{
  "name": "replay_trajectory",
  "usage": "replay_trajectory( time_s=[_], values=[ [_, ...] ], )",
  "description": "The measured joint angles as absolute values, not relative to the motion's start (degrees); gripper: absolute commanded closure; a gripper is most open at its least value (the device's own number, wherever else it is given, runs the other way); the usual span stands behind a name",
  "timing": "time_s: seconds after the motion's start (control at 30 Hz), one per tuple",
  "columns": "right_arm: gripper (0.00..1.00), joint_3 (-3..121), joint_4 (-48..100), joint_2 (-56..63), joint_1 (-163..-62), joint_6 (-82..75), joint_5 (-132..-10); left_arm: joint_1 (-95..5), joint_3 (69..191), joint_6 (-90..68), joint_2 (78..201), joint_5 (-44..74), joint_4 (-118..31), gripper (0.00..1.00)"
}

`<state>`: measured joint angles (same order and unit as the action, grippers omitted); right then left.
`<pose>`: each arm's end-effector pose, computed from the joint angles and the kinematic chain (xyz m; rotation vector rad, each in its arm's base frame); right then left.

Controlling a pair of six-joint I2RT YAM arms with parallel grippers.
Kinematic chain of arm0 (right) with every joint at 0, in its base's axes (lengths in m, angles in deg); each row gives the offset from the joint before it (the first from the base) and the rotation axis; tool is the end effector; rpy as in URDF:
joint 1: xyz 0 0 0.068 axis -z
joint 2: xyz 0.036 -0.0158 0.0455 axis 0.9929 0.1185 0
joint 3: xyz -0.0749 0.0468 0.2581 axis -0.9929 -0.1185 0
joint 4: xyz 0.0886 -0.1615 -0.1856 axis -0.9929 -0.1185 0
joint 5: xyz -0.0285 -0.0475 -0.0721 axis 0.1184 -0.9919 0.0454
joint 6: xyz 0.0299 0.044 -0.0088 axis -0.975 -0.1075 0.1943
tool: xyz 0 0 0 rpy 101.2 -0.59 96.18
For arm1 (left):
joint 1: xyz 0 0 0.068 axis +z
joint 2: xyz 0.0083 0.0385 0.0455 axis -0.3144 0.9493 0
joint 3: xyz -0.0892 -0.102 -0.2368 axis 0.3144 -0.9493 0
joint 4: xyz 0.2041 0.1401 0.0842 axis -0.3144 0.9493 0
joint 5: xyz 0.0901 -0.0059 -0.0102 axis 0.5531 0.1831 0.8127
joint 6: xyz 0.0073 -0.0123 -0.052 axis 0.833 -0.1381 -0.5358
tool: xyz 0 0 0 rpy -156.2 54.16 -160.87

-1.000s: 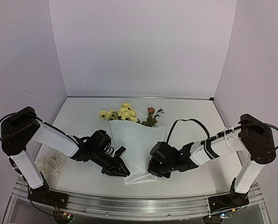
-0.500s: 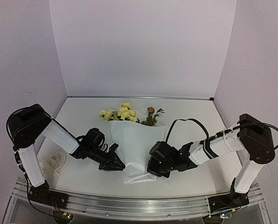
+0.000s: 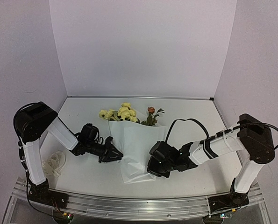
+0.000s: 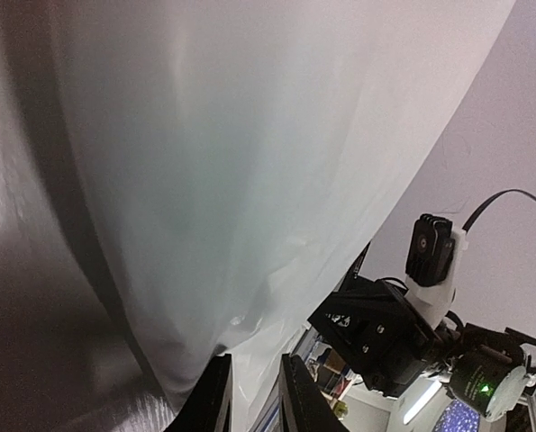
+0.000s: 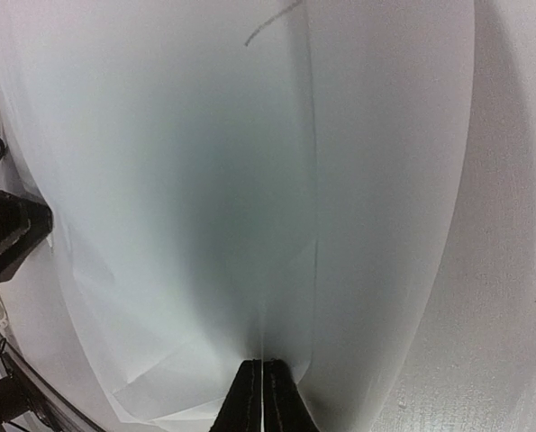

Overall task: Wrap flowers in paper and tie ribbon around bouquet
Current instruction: Press the 2/3-folded wrapping paper against the folded bouquet.

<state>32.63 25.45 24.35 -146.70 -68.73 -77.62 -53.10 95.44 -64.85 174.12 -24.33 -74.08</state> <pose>0.1496 0.3016 0.1241 0.1971 2.7868 0.8593 0.2446 -0.2017 0.0810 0.1714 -2.6028 1.6304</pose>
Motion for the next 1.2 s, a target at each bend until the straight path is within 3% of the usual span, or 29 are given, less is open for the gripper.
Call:
replay_trajectory(
  time_s=[0.33, 1.2],
  values=[
    [0.95, 32.6, 25.5, 24.4, -146.7, -68.3, -77.4, -46.2, 100.7, -66.9, 178.1, -25.4, -75.7, 0.79],
    [0.95, 32.0, 26.9, 24.4, -146.5, -67.0, -76.3, -33.1, 126.2, -64.8, 192.4, -27.5, -63.5, 0.8]
  ],
)
